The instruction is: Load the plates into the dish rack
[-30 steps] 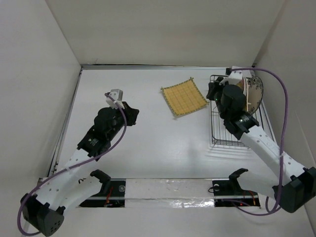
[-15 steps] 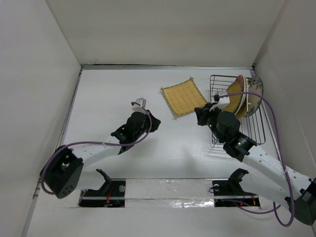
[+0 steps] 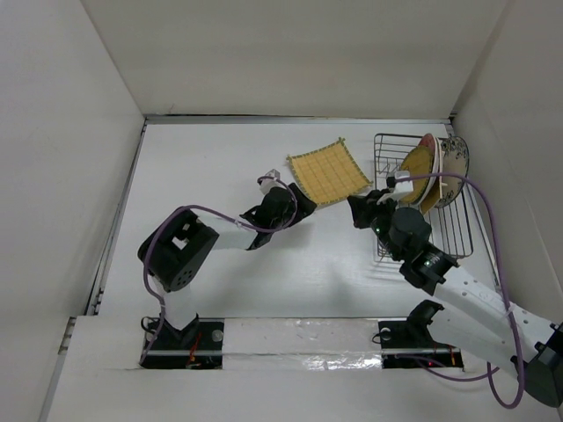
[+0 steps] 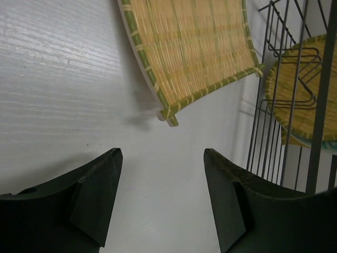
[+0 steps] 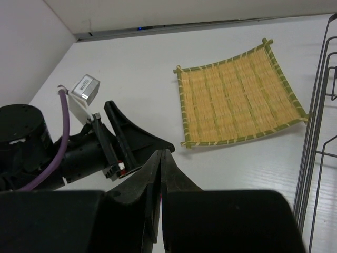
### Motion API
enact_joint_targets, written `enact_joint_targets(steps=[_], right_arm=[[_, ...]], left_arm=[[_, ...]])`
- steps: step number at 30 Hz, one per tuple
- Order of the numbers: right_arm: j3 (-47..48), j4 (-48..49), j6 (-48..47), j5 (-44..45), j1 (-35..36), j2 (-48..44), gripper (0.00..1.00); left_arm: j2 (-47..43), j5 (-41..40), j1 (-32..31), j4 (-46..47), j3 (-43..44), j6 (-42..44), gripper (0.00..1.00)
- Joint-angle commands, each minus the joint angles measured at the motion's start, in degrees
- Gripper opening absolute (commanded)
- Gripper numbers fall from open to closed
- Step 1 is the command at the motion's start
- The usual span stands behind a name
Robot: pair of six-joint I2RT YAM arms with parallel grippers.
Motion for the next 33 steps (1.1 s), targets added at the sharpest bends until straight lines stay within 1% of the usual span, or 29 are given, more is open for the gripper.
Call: enact_joint_targets(steps=[1, 5, 7, 11, 17, 21, 24, 25, 27, 33], right_arm=[[-0.3, 4.9, 0.9, 0.1, -0.3, -0.5, 0.07], [-0.5, 5.0, 1.4, -0.6, -0.3, -0.5, 0.07], [-0.7, 5.1, 1.6, -1.0, -0.3, -0.7, 0.07], [-1.0, 5.1, 1.6, -1.2, -0.3, -1.5, 0.07], [-1.1, 5.1, 1.8, -1.8, -0.8, -2.1, 0.08], [-1.4, 5.2, 2.2, -1.5, -0.8, -2.5, 0.08], [-1.4, 5.1, 2.6, -2.1, -1.4, -2.4, 0.08], [-1.4, 5.1, 2.7, -2.3, -1.4, -2.3, 0.08], [-1.3, 5.1, 2.7, -2.7, -1.4, -2.6, 0.08], [-1.5, 5.1, 2.8, -3.1, -1.4, -2.8, 0.09]], left_arm=[[2.3, 0.3, 0.9, 3.2, 3.5, -6.1, 0.61], [6.0, -0.4, 0.9, 1.7, 7.3, -7.7, 0.61], [8.6, -0.7, 0.9, 0.8, 9.0, -9.2, 0.60], [10.8, -1.7, 1.6, 2.4, 10.1, -11.2, 0.58], [13.9, -2.2, 1.6, 2.2, 12.3, -13.2, 0.55], [16.3, -3.3, 1.6, 2.6, 13.2, -14.8, 0.48], [17.9, -2.5, 1.6, 4.6, 13.2, -16.5, 0.44], [18.1, -2.1, 1.6, 5.2, 12.9, -17.6, 0.41], [18.5, -2.0, 1.6, 7.7, 12.2, -18.4, 0.38], [17.9, -4.7, 1.6, 10.9, 9.9, -20.0, 0.29]])
